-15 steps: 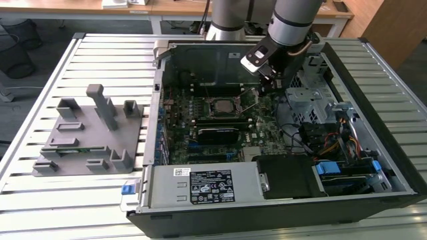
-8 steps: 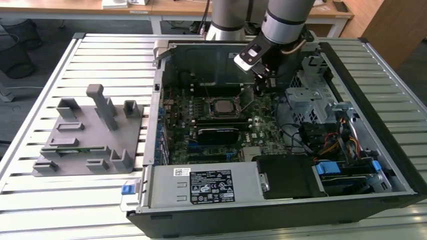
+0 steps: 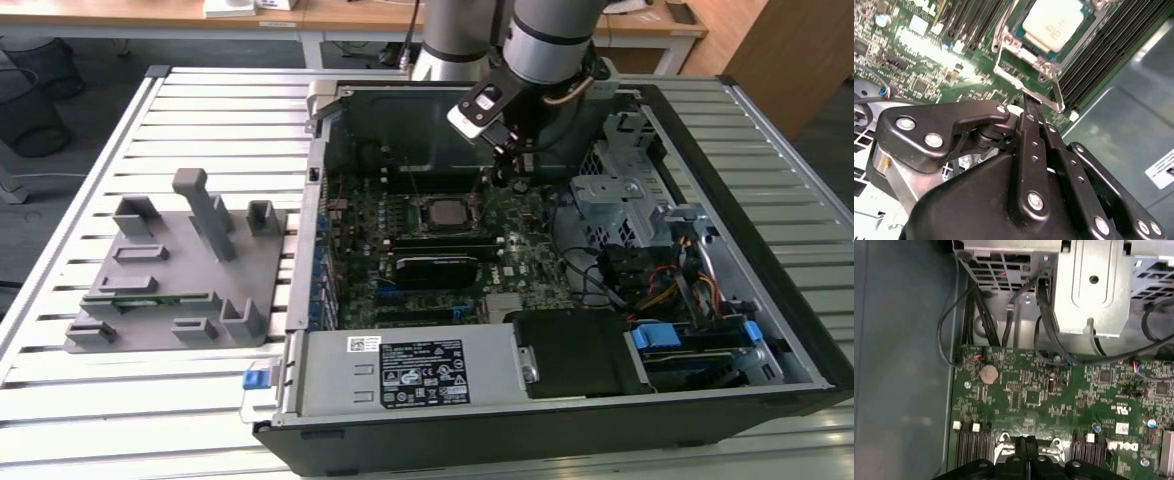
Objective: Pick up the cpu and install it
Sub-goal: 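Close the cpu cover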
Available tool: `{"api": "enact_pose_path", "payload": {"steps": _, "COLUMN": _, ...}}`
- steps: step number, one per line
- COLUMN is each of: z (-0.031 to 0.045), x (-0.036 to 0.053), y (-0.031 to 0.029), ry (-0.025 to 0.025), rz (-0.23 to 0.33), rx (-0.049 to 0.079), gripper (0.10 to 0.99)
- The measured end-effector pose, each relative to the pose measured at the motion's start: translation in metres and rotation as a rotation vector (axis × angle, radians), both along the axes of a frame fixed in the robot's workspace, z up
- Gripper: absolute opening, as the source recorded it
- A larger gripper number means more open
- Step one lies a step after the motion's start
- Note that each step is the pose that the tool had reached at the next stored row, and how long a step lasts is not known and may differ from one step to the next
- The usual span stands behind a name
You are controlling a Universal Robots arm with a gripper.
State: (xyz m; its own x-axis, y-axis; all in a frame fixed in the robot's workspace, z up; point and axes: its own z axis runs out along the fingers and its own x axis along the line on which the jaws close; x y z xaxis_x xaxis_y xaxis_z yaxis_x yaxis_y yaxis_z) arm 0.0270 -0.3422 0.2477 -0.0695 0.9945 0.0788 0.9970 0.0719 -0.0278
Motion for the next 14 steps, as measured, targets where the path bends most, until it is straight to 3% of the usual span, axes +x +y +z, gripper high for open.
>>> {"api": "enact_pose_path", "payload": {"steps": 14, "z": -0.0024, "x": -0.0316, "y": 0.0, "ry": 0.0, "rz": 0.0, "rx": 0.0, "gripper": 0.106}}
